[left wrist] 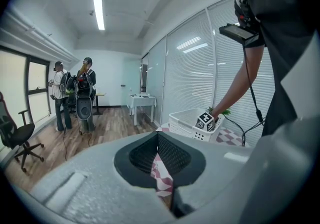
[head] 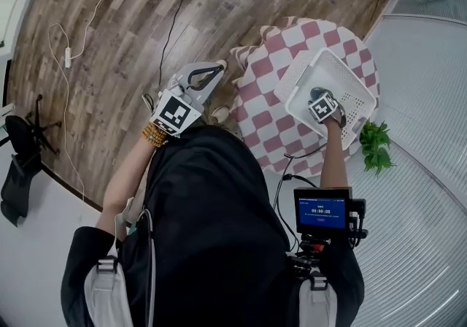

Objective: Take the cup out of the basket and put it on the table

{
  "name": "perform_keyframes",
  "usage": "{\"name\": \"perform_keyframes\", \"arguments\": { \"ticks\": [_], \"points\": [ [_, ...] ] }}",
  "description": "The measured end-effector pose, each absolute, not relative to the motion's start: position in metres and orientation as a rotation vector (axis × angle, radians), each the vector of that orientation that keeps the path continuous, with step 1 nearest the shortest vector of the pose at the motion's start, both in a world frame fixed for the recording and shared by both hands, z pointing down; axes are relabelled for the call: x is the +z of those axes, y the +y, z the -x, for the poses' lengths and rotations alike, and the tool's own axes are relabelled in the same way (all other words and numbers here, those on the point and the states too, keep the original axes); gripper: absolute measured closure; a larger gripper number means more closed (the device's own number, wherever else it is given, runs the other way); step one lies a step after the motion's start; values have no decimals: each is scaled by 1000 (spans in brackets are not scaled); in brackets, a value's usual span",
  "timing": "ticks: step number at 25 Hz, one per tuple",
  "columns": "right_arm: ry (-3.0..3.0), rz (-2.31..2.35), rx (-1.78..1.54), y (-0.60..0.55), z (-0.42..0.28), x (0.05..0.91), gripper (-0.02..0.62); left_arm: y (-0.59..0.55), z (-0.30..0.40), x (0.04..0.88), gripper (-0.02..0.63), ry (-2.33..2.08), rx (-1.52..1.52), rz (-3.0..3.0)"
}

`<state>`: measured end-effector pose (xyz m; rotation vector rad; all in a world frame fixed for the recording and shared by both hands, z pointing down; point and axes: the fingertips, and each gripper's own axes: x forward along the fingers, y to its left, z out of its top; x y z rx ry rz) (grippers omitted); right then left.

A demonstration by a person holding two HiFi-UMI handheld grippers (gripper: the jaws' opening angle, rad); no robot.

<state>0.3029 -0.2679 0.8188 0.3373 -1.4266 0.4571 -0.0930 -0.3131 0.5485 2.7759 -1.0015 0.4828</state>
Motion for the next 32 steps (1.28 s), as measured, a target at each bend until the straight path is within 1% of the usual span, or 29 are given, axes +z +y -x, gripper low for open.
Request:
{"name": "perform_keyframes", "arguments": {
  "ticks": [7,11,19,28,32],
  "points": [
    [-1387,-351,501,-264,-304,834,440,-316,96,547,600,-1013,503,-2782],
    [-1332,-345,486,-262,-312,838,443,-314,97,548,600,-1011,516,-2783],
    [-1318,-389,449,-268,-313,841,469,-316,92,550,600,-974,522,-2803],
    [-1270,-467,396,-273,-318,842,469,-326,82,547,600,-900,550,-2850],
    [-1246,-470,384,-273,-320,844,485,-328,81,548,600,-890,560,-2852]
  ]
}}
